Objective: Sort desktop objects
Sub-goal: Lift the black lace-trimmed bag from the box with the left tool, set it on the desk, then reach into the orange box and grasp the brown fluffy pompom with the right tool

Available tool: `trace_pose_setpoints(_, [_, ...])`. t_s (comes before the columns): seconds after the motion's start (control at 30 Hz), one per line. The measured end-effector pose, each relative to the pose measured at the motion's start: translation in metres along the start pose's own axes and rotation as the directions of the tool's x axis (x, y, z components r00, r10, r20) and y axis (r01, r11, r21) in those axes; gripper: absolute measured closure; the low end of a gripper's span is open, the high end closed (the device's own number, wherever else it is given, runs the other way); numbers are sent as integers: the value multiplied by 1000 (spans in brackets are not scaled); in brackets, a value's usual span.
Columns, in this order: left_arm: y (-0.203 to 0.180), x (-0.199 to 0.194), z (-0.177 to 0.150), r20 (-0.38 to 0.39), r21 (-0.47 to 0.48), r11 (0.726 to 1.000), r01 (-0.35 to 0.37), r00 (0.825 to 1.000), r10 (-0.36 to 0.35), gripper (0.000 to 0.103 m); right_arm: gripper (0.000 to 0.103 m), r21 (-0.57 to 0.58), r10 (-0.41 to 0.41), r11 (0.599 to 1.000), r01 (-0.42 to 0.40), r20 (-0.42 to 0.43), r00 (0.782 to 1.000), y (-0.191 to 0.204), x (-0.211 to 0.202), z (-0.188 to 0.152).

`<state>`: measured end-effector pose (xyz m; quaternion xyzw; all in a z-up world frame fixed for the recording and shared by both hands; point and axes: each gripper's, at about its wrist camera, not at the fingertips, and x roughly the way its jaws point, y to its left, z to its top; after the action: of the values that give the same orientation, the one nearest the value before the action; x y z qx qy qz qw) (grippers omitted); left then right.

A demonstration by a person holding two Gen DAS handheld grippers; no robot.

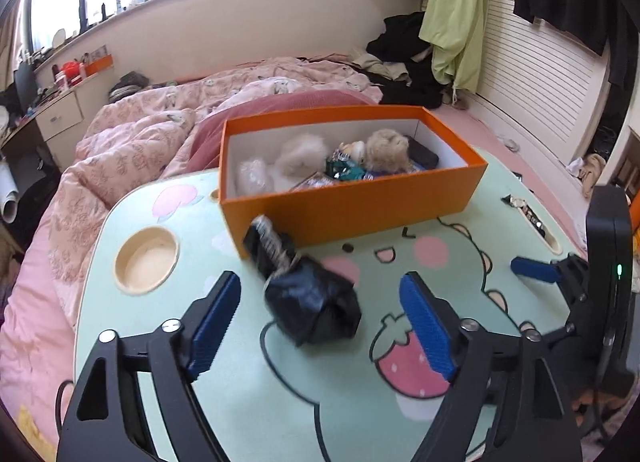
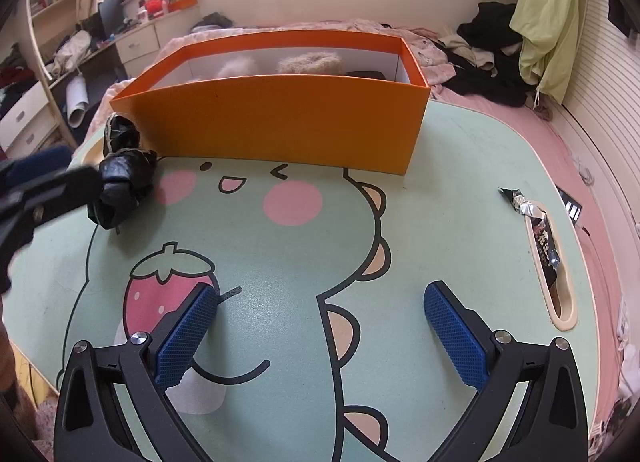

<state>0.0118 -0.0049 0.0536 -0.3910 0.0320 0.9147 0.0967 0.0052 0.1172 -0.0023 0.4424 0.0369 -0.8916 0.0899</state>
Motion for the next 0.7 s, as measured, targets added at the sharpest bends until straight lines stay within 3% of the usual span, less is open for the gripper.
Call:
trace_pose_setpoints(0.2, [8, 17, -44, -127, -58, 996, -61, 990, 54, 21, 0, -1, -1, 1000, 1, 0, 1000, 0, 1, -1])
trace_pose_setpoints(0.27, [5, 23, -47, -125, -45, 993, -105, 987, 99, 0, 0, 0, -1, 1000, 1, -1, 1000, -2, 0, 0])
trace_pose_setpoints(0.3, [7, 26, -46, -136, -63, 995, -83, 988, 74, 0, 0, 0, 0, 1000, 0, 0, 1000, -2, -1, 0])
trace_pose_setpoints(0.7, [7, 27, -49, -106, -57, 995, -81, 992, 75, 0, 0, 0, 0, 1000, 0, 2, 1000, -3, -2, -1])
